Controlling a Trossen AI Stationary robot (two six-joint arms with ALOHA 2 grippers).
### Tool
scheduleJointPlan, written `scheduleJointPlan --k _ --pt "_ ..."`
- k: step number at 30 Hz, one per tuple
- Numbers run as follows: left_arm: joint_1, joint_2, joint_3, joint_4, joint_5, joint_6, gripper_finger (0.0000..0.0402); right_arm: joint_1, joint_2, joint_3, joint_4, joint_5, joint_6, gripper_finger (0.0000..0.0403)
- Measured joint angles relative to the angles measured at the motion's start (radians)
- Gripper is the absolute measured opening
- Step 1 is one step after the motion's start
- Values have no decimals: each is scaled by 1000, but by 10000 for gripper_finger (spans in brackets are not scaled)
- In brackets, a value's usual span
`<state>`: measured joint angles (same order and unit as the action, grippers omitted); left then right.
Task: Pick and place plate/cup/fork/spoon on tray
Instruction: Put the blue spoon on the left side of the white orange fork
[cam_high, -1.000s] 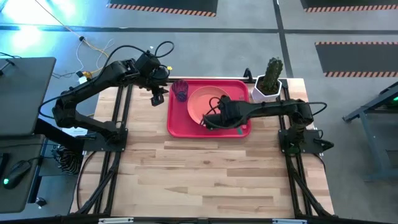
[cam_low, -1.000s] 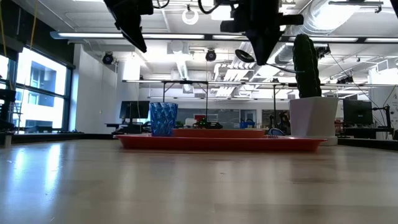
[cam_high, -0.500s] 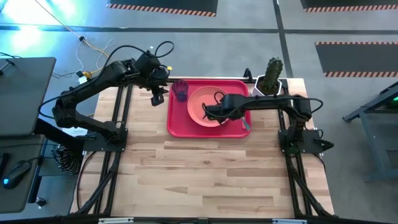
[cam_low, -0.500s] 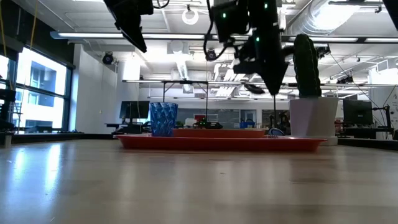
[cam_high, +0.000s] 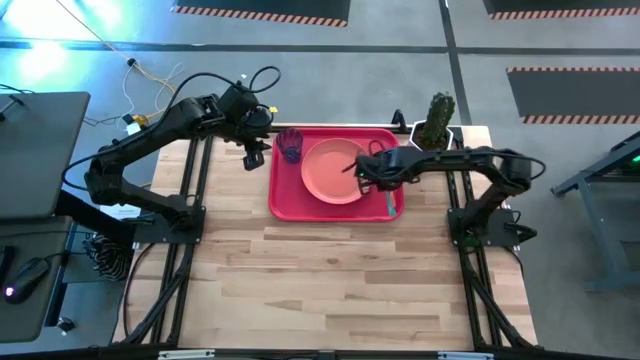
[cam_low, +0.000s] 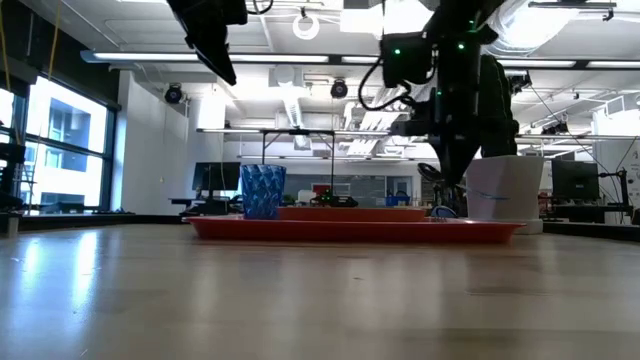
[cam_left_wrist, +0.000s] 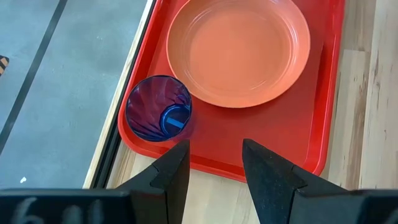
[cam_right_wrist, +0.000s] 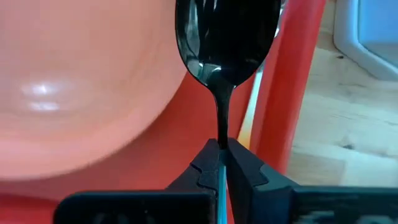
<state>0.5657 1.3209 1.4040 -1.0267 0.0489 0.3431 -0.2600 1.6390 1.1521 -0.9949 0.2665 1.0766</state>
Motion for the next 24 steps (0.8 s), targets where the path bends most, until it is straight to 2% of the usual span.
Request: scheduleJointPlan --k 5,12,24 --pt "0 0 0 3 0 0 138 -76 -76 -98 116 -48 51 0" --pt "0 2 0 11 0 0 138 -155 -61 -145 282 -137 -2 0" --pt "0 15 0 48 -3 -1 138 -220 -62 -148 289 -144 -44 0"
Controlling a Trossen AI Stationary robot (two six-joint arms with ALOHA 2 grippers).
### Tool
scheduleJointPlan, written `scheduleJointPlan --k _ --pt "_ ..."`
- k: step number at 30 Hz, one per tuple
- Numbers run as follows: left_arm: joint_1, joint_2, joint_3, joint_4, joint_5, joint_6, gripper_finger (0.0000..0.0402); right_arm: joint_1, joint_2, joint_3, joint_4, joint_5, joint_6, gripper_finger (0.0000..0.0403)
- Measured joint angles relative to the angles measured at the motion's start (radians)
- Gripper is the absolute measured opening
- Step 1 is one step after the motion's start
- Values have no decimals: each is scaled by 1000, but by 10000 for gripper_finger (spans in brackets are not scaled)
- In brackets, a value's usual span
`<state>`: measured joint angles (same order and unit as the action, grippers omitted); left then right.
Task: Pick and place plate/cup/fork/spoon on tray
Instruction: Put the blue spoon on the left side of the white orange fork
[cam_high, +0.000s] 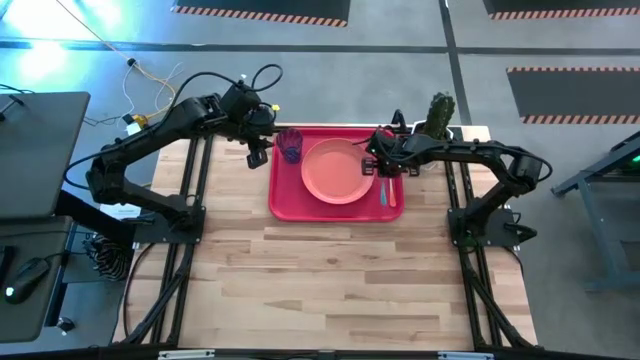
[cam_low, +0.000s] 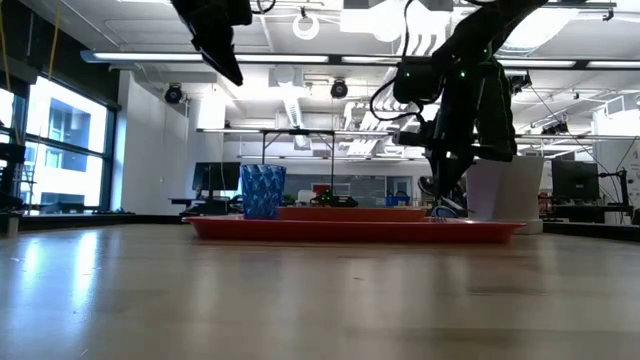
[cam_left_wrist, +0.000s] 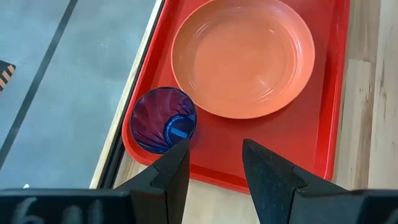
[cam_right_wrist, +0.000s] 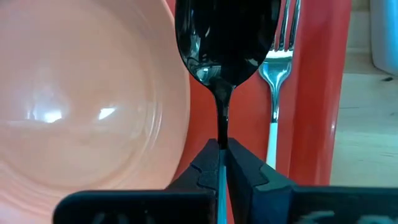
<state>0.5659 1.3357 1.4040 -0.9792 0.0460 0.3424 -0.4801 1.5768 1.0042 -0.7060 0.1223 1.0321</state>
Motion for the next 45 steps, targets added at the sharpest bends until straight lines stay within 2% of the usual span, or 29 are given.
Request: scheduleJointPlan --k 31,45 --pt "1 0 0 5 -5 0 138 -57 193 2 77 -81 -43 0" --pt "1 0 0 5 -5 1 138 -57 202 6 77 -73 -19 5"
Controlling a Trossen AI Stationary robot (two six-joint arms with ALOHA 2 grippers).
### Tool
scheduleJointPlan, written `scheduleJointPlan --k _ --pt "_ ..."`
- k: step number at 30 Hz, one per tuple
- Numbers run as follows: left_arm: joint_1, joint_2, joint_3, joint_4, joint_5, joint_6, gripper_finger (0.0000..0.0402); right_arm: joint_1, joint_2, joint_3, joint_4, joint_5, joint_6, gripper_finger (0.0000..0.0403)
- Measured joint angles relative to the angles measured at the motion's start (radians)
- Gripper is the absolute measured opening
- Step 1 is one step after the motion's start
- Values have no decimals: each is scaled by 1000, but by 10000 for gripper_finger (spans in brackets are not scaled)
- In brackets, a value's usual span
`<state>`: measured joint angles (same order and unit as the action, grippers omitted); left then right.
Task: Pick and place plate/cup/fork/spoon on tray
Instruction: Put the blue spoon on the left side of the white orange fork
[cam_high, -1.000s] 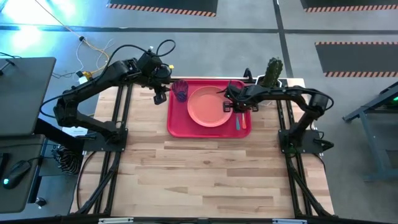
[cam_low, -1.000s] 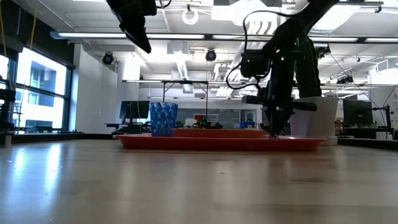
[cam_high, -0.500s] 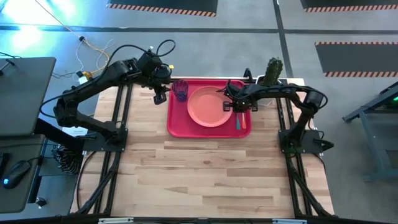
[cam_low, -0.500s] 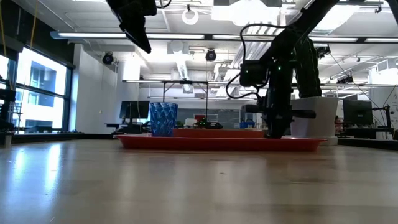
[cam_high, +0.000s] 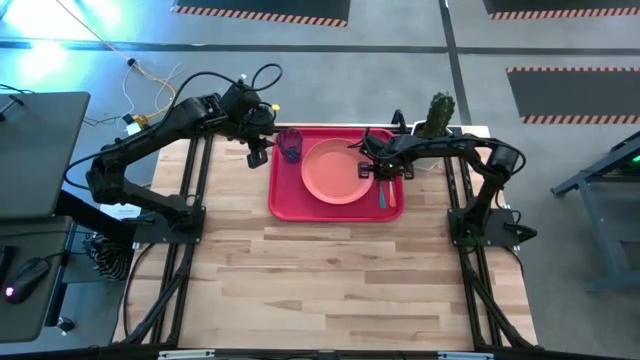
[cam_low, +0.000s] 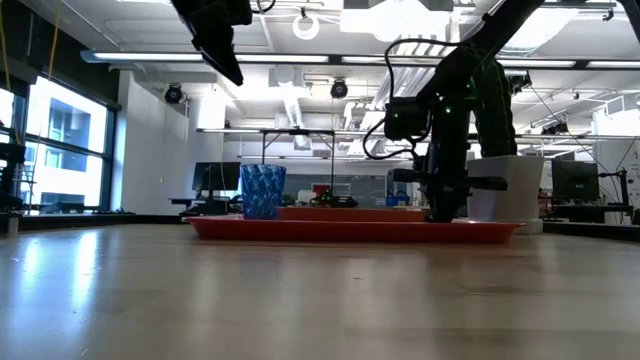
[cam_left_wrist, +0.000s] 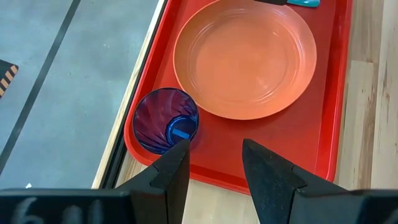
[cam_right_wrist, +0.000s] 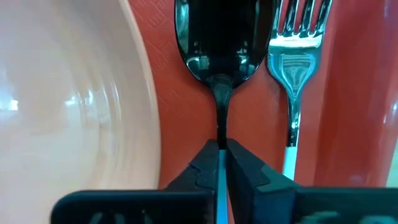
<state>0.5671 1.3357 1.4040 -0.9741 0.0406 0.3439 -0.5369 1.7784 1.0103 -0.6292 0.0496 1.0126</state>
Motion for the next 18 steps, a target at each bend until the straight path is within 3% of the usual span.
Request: scheduleJointPlan --k 11,18 --pt "0 0 0 0 0 0 138 0 0 -1 5 1 1 68" --pt "0 0 0 0 0 0 138 -1 -31 -5 -6 15 1 74"
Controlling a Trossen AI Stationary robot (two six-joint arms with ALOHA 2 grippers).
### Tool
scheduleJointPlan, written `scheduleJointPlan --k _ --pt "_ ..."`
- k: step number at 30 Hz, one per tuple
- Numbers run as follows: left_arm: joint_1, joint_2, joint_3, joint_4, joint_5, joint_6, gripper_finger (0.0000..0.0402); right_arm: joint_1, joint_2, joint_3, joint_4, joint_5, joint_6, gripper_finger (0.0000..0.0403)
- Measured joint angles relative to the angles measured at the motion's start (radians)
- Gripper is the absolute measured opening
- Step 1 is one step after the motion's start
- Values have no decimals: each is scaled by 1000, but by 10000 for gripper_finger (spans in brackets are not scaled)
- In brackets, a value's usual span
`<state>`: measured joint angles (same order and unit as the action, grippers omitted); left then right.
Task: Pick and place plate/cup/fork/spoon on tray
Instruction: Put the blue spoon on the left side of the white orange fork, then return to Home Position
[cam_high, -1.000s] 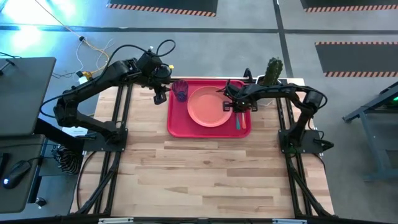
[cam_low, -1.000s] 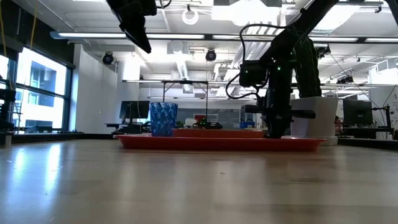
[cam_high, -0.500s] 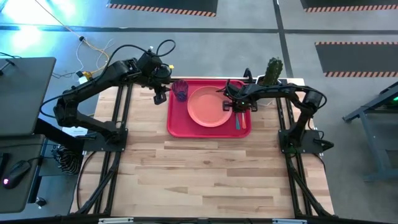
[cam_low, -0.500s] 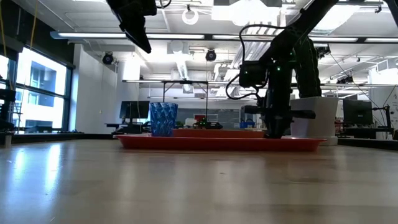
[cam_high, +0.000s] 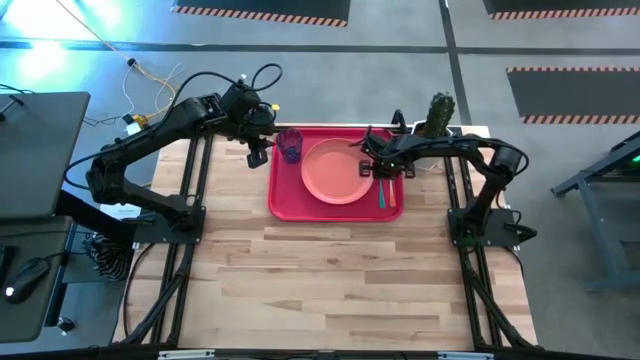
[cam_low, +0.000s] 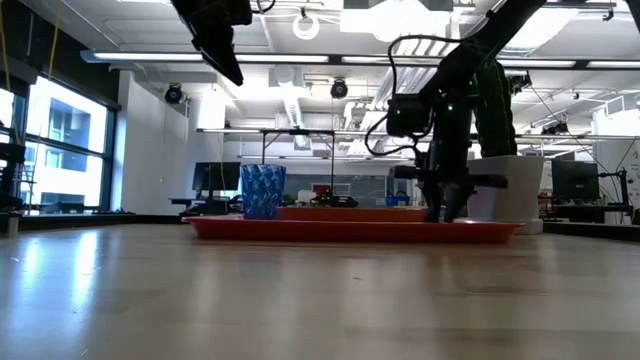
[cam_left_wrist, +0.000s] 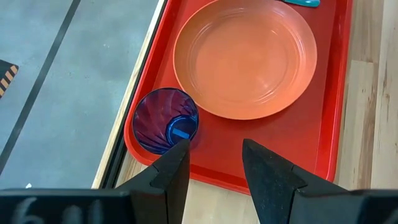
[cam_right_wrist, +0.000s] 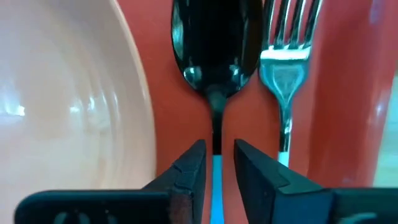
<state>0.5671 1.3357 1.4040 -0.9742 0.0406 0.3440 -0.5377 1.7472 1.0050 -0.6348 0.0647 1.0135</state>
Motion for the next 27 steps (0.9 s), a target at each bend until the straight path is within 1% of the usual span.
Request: scheduleJointPlan --k 7,18,23,27 --pt "0 0 0 0 0 0 138 2 -6 0 -8 -11 2 75" --pt "0 0 0 0 0 0 138 36 -15 2 -21 -11 37 75" --pt "0 0 0 -1 0 0 138 41 -44 2 -59 -8 56 75" --pt "0 0 0 -1 0 0 138 46 -95 2 -81 -15 63 75"
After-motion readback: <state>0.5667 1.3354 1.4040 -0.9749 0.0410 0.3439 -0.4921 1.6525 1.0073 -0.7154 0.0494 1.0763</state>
